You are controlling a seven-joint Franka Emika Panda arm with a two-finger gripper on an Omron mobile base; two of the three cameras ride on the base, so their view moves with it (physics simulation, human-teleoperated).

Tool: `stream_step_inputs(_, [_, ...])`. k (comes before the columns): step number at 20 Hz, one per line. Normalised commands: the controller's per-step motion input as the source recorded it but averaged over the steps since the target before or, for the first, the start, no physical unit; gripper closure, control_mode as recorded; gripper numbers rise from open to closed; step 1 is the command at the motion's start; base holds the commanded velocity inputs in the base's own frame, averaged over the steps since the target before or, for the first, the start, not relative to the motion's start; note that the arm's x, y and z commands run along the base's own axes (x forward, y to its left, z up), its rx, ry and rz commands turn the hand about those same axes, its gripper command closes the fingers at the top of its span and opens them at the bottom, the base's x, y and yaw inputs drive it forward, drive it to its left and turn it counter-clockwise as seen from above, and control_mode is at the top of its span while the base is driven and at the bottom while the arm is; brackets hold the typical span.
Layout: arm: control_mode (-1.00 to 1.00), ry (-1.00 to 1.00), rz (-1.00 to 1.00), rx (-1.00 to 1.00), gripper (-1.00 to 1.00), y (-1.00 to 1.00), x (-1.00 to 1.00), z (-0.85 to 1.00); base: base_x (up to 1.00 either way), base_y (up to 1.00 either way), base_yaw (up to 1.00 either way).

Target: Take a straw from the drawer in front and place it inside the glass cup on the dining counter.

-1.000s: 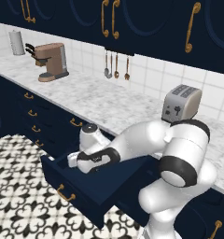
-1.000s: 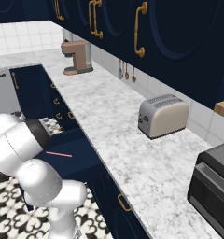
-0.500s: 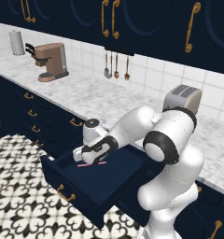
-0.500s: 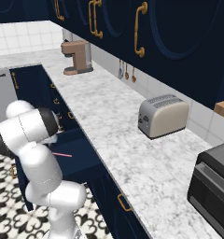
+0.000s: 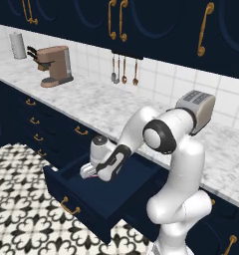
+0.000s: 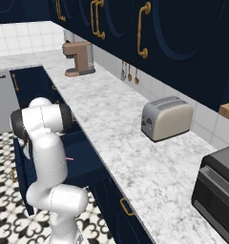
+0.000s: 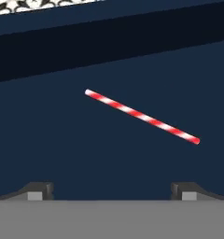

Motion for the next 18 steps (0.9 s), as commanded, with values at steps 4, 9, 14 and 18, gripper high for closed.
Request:
stream_step_inputs(4, [-1.00,0.00,0.06,0.00,-1.00,0.00,0.23,-0.14,0.00,0.00,0.00])
stream_step_inputs(9, [-1.00,0.00,0.00,0.00,-1.00,0.00,0.36,-0.09,0.00,0.00,0.00])
stream_step_inputs(14, [-1.00,0.01,0.00,0.00,-1.00,0.08,0.43,-0.16,0.00,0.00,0.00])
stream_step_inputs(18, [-1.00,0.03,0.00,0.00,-1.00,0.10,0.28,-0.24,0.00,0.00,0.00])
